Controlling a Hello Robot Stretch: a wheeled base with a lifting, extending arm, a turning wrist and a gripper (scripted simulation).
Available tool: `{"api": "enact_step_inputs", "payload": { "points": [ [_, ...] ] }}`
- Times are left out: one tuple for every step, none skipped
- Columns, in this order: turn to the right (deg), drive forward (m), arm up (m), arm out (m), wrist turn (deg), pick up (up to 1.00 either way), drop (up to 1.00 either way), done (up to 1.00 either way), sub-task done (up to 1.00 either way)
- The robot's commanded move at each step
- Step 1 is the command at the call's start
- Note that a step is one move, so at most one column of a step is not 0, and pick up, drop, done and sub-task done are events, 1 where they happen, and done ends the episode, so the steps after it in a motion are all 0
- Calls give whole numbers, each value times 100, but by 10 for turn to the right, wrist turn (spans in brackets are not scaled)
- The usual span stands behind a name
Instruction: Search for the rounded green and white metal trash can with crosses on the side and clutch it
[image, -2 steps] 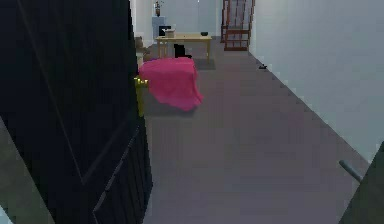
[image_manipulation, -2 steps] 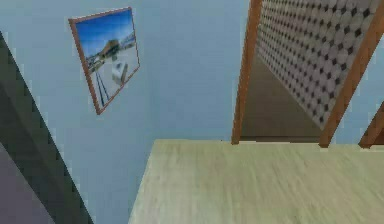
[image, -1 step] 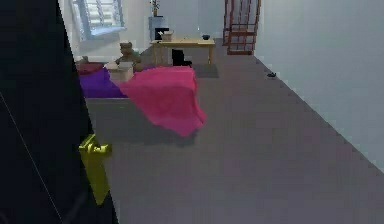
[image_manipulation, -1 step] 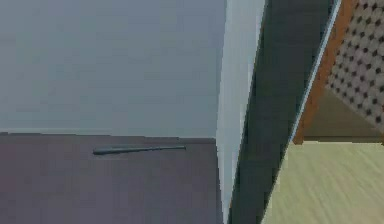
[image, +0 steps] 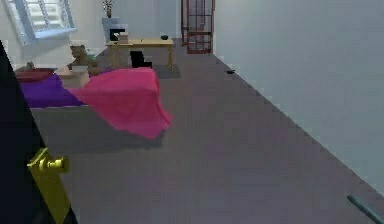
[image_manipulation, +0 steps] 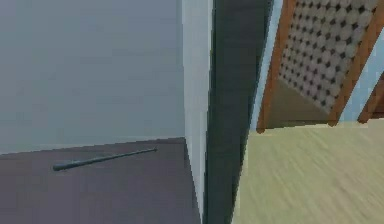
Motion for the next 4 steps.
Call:
{"api": "enact_step_inputs", "payload": {
  "points": [
    [30, 0, 0, 0, 0, 0, 0, 0, 0],
    [450, 0, 0, 0, 0, 0, 0, 0, 0],
    [300, 0, 0, 0, 0, 0, 0, 0, 0],
    [0, 20, 0, 0, 0, 0, 0, 0, 0]
  ]
}}
